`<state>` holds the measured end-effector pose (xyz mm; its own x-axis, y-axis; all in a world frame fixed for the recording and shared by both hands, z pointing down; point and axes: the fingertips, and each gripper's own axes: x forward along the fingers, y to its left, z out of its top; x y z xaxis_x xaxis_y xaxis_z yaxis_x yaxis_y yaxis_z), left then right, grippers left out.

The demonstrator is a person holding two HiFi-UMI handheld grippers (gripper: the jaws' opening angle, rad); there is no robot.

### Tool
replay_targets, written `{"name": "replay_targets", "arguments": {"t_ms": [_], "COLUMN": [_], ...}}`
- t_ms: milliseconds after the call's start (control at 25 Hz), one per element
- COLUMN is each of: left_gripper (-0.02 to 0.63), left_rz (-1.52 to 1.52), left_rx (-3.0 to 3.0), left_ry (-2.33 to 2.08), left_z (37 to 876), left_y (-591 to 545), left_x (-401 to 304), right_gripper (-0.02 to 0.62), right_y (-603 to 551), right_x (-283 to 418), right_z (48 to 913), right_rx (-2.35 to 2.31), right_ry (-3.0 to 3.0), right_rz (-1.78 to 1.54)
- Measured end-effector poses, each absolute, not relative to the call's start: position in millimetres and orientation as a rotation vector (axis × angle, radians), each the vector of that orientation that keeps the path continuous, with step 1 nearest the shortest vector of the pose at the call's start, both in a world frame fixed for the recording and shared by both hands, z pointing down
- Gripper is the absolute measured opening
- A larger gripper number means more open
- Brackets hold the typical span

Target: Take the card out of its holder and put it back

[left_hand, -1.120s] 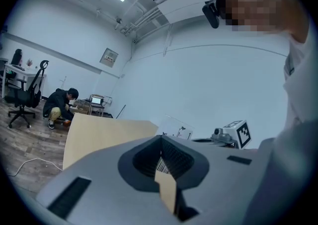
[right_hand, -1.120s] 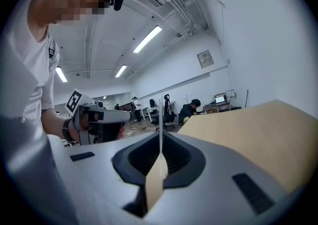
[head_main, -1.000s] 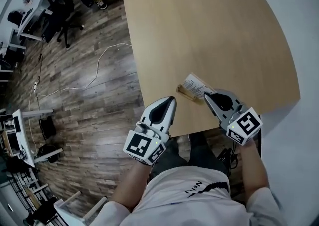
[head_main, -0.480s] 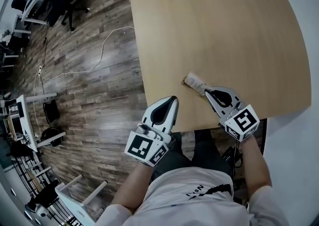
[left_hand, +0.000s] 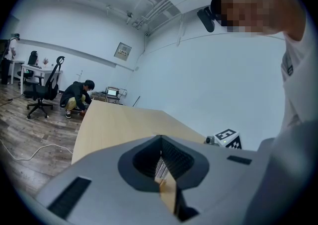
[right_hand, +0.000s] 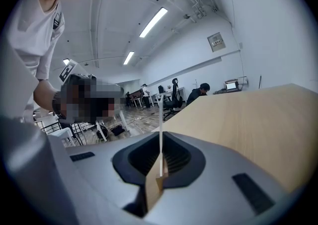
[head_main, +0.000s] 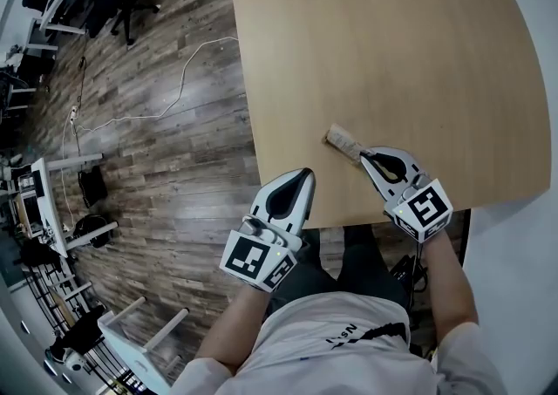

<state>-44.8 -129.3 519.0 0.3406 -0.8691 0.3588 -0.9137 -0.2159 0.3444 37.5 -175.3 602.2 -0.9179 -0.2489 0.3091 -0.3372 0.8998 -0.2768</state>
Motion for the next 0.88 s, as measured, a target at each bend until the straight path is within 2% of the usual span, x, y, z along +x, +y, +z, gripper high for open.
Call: {"name": "replay_targets", "arguments": {"t_ms": [880], "left_gripper": [0.012], "left_rz": [0.116], "left_rx": [2.117], "left_ry": [-1.529], "left_z": [519], "left_y": [-128], "left_x": [-37], "right_gripper": [0.028], "right_y": [-159], "right_x": [35], "right_z": [633], "right_rx": [0.355], "right_ry": [-2.691], "right_rz": [0.474]}}
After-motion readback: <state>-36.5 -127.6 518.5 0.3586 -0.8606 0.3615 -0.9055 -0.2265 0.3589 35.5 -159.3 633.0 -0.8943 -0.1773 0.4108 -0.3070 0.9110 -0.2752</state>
